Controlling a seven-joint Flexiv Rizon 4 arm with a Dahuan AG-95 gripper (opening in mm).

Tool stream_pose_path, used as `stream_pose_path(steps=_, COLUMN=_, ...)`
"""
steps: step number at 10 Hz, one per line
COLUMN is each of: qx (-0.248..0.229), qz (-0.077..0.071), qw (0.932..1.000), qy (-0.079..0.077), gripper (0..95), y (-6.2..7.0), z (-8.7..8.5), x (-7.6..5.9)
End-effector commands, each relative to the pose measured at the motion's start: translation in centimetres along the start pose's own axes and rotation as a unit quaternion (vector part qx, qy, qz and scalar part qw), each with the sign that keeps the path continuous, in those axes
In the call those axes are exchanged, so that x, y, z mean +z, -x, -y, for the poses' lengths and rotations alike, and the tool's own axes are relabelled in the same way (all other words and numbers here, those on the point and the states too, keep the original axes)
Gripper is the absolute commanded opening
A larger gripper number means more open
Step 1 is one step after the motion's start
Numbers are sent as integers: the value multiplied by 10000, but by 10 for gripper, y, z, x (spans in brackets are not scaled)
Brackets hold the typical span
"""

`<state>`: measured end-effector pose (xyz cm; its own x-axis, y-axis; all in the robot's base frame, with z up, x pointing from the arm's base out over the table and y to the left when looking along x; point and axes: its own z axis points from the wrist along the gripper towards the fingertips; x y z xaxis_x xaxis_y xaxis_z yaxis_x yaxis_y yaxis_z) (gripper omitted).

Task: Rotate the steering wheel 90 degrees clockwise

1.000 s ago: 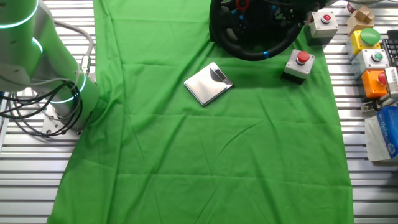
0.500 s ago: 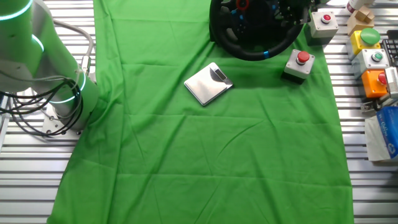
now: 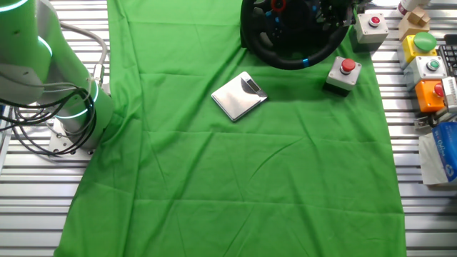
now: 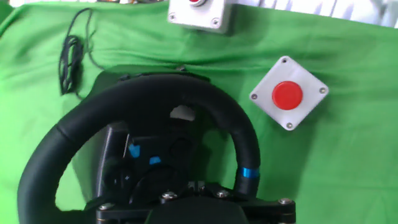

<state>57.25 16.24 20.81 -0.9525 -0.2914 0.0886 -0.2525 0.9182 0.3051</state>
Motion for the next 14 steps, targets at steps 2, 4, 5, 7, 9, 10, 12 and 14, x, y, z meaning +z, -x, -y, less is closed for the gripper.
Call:
stream_pose_path(steps=2, qx=-310, qz=21, qw=9995, qy=100, gripper=0, y=-12, z=38, x=-3)
stream_pose_path(steps=4, qx=-737, qz=-9, qw=9973, qy=36, gripper=0, y=-22, z=78, x=8)
stream_pose_path(steps=5, qx=-962, qz=-33, qw=9954, qy=-22, gripper=0, y=-30, z=100, x=15)
stream_pose_path(steps=7, qx=-1198, qz=-71, qw=9927, qy=-71, gripper=0, y=-41, z=123, x=17)
stream_pose_path(steps=9, qx=-1272, qz=-95, qw=9918, qy=-105, gripper=0, y=-45, z=128, x=17)
stream_pose_path(steps=10, qx=-1271, qz=-113, qw=9918, qy=-123, gripper=0, y=-45, z=128, x=17)
stream_pose_path(steps=12, qx=-1316, qz=-110, qw=9912, qy=-127, gripper=0, y=-45, z=128, x=17)
stream_pose_path(steps=14, qx=-1345, qz=-100, qw=9908, qy=-134, gripper=0, y=-45, z=128, x=17)
